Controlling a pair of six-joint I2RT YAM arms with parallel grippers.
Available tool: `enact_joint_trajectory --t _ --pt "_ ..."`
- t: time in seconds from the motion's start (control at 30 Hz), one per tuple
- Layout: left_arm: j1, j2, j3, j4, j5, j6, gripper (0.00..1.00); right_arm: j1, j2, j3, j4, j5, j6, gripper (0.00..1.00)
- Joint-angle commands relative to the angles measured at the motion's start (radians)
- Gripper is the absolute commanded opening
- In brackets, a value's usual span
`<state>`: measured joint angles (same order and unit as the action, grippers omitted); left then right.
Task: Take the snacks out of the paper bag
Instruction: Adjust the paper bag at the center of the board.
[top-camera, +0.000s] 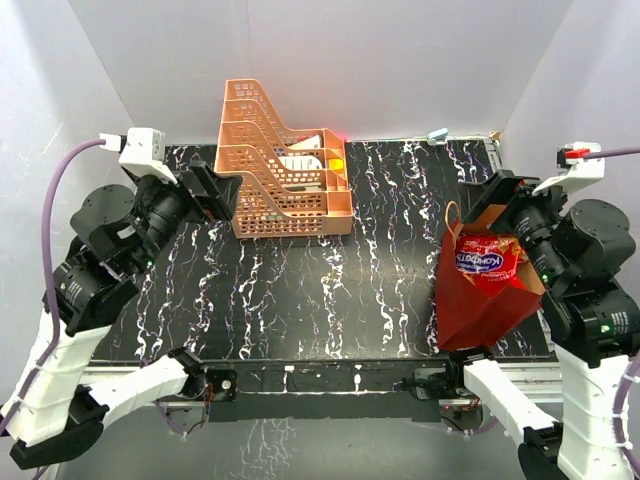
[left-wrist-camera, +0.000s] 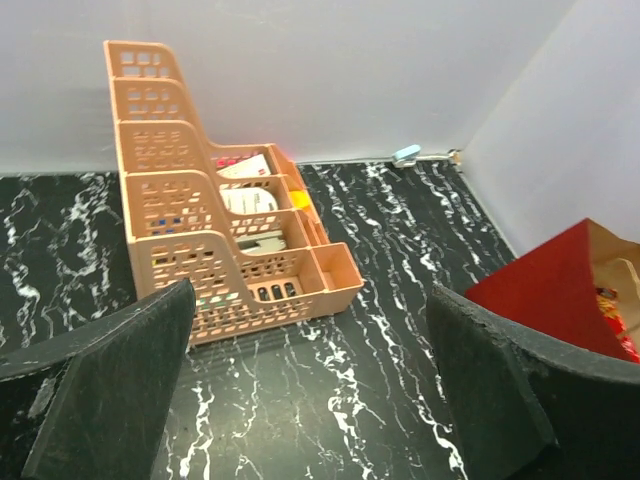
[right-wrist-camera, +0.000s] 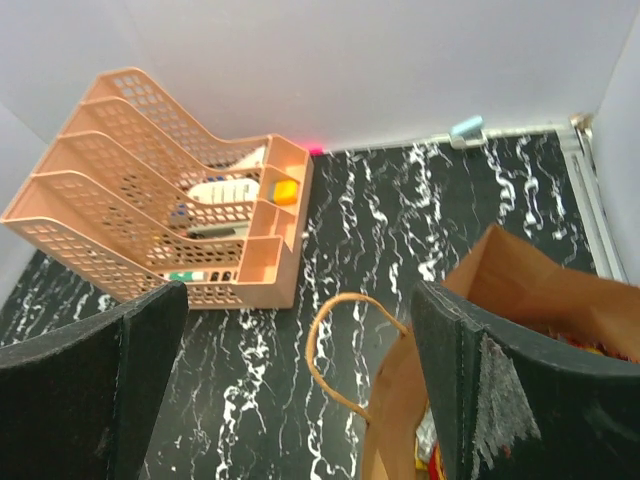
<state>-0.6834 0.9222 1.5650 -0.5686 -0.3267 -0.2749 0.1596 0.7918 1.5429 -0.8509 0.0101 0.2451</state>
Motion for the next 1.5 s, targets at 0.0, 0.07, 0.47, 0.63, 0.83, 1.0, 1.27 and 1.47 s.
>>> enact_joint_trajectory --t 0.0,0.07,0.47,0.63,0.83,1.0,1.27,1.47 --pt "0.082 0.005 -0.035 0.044 0.04 -0.037 0.98 -0.029 -0.007 -0.043 -0.007 0.056 0.032 0.98" --pt "0.127 0.007 -0.06 0.065 0.082 -0.05 0.98 -0.043 -0.013 -0.065 -0.033 0.088 0.045 0.98" --pt "0.272 0.09 -0.28 0.335 0.48 -0.294 0.98 -0.123 -0.153 -0.136 -0.131 0.191 0.1 0.98" --pt "0.077 0.188 -0.347 0.436 0.474 -0.369 0.98 -0.144 -0.26 -0.153 -0.157 0.243 0.107 0.98" --pt "-0.233 0.396 -0.296 0.5 0.353 -0.409 0.98 -0.158 -0.379 -0.145 -0.187 0.365 0.188 0.98" --pt "-0.411 0.568 -0.208 0.574 0.253 -0.448 0.98 -0.163 -0.442 -0.138 -0.198 0.41 0.236 0.98" --pt "-0.56 0.825 0.007 0.645 0.165 -0.483 0.97 -0.166 -0.488 -0.111 -0.205 0.448 0.284 0.98" --pt "-0.591 0.862 0.029 0.776 0.105 -0.489 0.97 -0.167 -0.497 -0.103 -0.207 0.44 0.306 0.98"
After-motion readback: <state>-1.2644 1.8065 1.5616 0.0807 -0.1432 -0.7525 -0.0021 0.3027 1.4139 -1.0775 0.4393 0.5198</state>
